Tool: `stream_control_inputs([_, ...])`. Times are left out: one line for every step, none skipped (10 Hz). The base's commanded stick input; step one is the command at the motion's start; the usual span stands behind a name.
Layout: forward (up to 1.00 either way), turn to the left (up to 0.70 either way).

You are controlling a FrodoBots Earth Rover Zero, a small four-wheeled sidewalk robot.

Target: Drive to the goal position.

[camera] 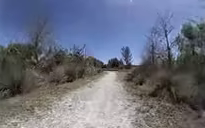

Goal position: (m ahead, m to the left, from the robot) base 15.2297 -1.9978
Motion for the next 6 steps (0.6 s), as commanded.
stream_control_inputs([0.7,0.0])
stream_control_inputs([0.7,0.0])
stream_control_inputs([0.7,0.0])
stream_control_inputs([0.7,0.0])
stream_control_inputs([0.7,-0.07])
stream_control_inputs([0.7,-0.26])
